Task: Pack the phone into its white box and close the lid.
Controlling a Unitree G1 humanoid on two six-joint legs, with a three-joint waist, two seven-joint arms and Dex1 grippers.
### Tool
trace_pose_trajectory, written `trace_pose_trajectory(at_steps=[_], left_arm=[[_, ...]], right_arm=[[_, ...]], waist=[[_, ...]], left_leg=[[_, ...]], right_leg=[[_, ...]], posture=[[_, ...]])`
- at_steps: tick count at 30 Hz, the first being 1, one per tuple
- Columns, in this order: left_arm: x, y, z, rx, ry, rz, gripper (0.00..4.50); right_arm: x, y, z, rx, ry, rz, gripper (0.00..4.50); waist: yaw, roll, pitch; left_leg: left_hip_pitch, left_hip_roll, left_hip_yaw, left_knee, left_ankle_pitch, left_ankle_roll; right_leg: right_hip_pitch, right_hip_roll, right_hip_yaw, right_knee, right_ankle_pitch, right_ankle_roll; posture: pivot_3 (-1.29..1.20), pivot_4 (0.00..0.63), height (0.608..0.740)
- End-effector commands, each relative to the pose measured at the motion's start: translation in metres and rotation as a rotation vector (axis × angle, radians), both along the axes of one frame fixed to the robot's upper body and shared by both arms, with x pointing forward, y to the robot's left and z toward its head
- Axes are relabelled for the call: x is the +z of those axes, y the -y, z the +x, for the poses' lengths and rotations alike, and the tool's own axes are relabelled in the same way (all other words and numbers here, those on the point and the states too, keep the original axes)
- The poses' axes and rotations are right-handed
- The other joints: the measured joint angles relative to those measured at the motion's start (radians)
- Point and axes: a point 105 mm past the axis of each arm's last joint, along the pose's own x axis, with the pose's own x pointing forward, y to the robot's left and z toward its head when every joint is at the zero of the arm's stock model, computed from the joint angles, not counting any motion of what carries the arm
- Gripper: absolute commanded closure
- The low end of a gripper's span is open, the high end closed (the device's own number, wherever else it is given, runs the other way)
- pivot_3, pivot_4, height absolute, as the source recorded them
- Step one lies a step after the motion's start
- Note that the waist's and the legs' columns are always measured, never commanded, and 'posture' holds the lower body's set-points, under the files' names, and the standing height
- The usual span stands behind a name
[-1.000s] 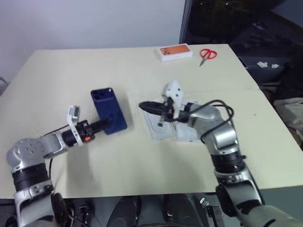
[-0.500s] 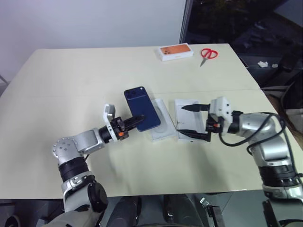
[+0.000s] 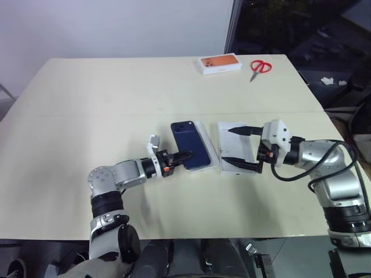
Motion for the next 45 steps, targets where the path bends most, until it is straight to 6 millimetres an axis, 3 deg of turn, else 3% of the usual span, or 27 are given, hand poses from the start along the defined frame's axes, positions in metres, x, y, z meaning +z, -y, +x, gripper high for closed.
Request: trace_pose_trajectory(at_steps=[1,12,13,16,18,22,29,40,45], left_arm=[[0.013,0.005,0.005,-0.016,0.059,-0.017,4.5],[0.008,0.014,0.014,-0.026,0.034,-0.015,4.5],[0.013,0.015,0.015,-0.026,0.039,-0.039,3.74],[0.015,0.015,0.014,-0.043,0.057,0.005,2.84],[0.015,0.014,0.011,-0.062,0.075,0.041,1.87],[0.017,0.011,0.008,-0.088,0.075,0.056,1.87],[0.039,-0.004,0.008,-0.099,0.16,0.101,1.87],[0.035,-0.034,0.008,-0.025,0.184,0.214,1.87],[0.049,-0.056,0.015,0.09,0.267,0.193,1.87]], right_arm=[[0.011,-0.002,-0.003,0.005,0.058,-0.01,0.05],[0.008,-0.01,0.001,0.002,0.063,-0.012,0.05],[0.007,-0.011,0.001,0.002,0.064,-0.021,0.0],[0.004,-0.011,0.002,0.001,0.058,-0.032,0.0],[0.004,-0.012,0.002,0.0,0.056,-0.032,0.0],[0.004,-0.013,0.003,0.0,0.057,-0.028,0.0],[0.004,-0.018,0.005,0.002,0.06,-0.019,0.0],[0.002,-0.018,0.01,-0.007,0.05,-0.008,0.0],[-0.002,-0.023,0.02,-0.036,0.025,0.006,0.0]], waist=[[0.0,0.0,0.0],[0.0,0.0,0.0],[0.0,0.0,0.0],[0.0,0.0,0.0],[0.0,0.0,0.0],[-0.002,0.0,0.0],[-0.001,0.0,0.0],[-0.004,0.0,0.0],[-0.003,0.0,0.0]], left_leg=[[0.0,0.0,0.0,0.0,0.0,0.0],[0.0,0.0,0.0,0.0,0.0,0.0],[0.0,0.0,0.0,0.0,0.0,0.0],[0.0,0.0,0.0,0.0,0.0,0.0],[0.0,0.0,0.0,0.0,0.0,0.0],[0.0,0.0,0.0,0.0,0.0,0.0],[0.0,0.0,0.0,0.0,0.0,0.0],[0.0,0.0,-0.001,0.0,0.0,0.0],[0.0,0.001,-0.001,0.0,0.0,0.0]], right_leg=[[0.0,0.0,0.0,0.0,0.0,0.0],[0.0,0.0,0.0,-0.001,0.0,0.0],[0.0,0.0,0.0,-0.001,0.0,0.0],[0.0,0.0,0.0,-0.001,0.0,0.0],[0.0,0.0,0.0,-0.001,0.0,0.0],[0.0,0.0,0.0,-0.001,0.0,0.0],[0.0,0.001,0.0,0.0,0.0,0.0],[0.0,0.001,0.0,0.0,0.0,0.0],[0.0,0.002,0.0,0.0,0.0,0.0]], posture=[[0.0,0.15,0.74],[0.0,0.15,0.74],[0.0,0.15,0.74],[0.0,0.15,0.74],[0.0,0.15,0.74],[0.0,0.15,0.74],[0.0,0.15,0.74],[0.0,0.15,0.74],[0.0,0.15,0.74]])
